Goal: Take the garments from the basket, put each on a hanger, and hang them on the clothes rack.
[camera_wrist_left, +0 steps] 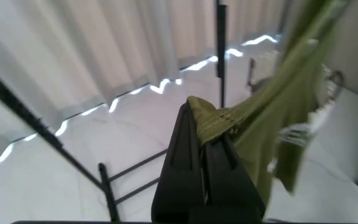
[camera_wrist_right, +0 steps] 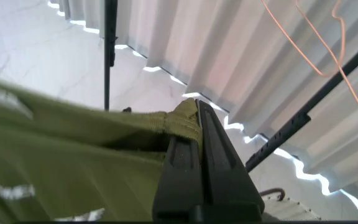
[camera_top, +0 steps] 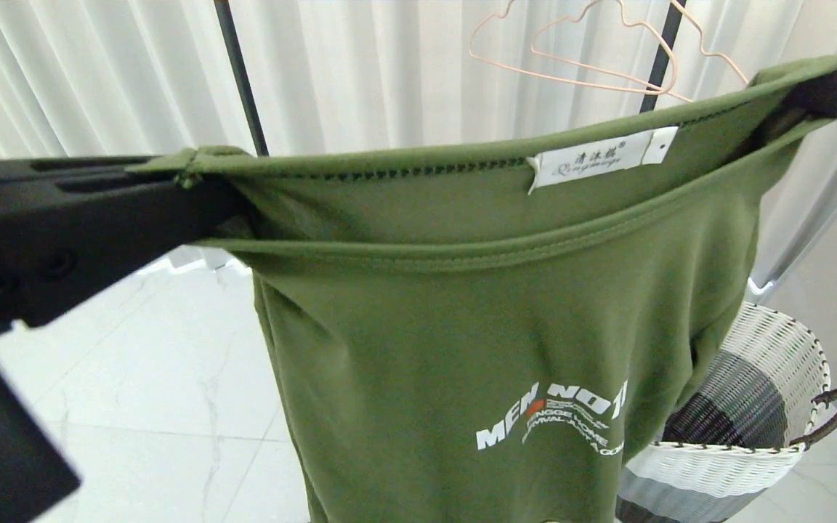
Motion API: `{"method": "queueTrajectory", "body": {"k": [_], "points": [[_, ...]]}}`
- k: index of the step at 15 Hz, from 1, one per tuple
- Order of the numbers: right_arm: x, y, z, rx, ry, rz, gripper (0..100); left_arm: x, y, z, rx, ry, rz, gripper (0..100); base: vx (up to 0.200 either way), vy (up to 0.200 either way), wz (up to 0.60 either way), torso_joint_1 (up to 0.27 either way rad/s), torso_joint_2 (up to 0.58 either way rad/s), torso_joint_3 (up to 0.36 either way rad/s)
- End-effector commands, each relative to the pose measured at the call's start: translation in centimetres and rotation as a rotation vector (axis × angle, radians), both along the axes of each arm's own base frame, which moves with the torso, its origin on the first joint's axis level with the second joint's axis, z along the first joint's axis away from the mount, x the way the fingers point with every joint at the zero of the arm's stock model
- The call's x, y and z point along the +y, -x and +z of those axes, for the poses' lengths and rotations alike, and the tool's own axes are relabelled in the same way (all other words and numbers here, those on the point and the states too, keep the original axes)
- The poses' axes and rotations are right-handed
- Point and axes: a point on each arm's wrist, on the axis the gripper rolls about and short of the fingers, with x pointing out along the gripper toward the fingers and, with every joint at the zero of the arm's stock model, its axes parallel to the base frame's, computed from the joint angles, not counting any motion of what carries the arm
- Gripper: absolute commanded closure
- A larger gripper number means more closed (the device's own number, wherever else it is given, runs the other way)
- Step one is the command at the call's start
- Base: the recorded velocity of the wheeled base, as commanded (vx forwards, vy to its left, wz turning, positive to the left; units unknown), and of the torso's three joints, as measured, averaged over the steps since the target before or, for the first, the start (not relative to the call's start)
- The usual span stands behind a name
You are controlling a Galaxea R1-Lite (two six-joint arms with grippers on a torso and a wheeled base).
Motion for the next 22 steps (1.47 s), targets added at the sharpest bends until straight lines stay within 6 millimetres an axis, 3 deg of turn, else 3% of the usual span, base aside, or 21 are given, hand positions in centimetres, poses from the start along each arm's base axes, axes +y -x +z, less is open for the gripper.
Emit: {"method": "queueTrajectory", "body": {"k": [1, 4, 10, 13, 15, 17, 22], "points": [[2.2, -1.2, -0.6, 0.014, 0.041, 0.001, 100, 0.7, 2.1, -1.3, 0.001, -0.029, -0.133, 100, 0.000, 0.000, 0.00, 0.000, 0.00, 0.000], [2.5, -1.4, -0.4, 0.012, 0.038, -0.002, 100, 0.6, 3.6, -2.8, -0.001, -0.084, -0.227, 100, 0.000, 0.000, 0.00, 0.000, 0.00, 0.000], [1.3, -0.7, 0.0, 0.003, 0.021, -0.008, 100, 0.4, 3.3, -2.5, -0.022, -0.096, -0.213, 100, 0.000, 0.000, 0.00, 0.000, 0.00, 0.000], [-1.8, 0.1, 1.2, 0.020, 0.050, -0.065, 100, 0.8, 0.2, -0.7, -0.057, -0.099, -0.010, 100, 0.000, 0.000, 0.00, 0.000, 0.00, 0.000], [-3.5, 1.1, 1.0, 0.041, 0.060, -0.059, 100, -0.1, -1.6, 0.0, -0.053, -0.098, 0.092, 100, 0.000, 0.000, 0.00, 0.000, 0.00, 0.000], [-4.3, 1.7, -1.0, 0.074, 0.085, -0.059, 100, -1.1, -1.9, -0.8, -0.026, -0.104, 0.095, 100, 0.000, 0.000, 0.00, 0.000, 0.00, 0.000], [-4.7, 1.9, -1.2, 0.069, 0.084, -0.054, 100, -1.0, -2.0, -0.7, -0.024, -0.096, 0.106, 100, 0.000, 0.000, 0.00, 0.000, 0.00, 0.000]]}}
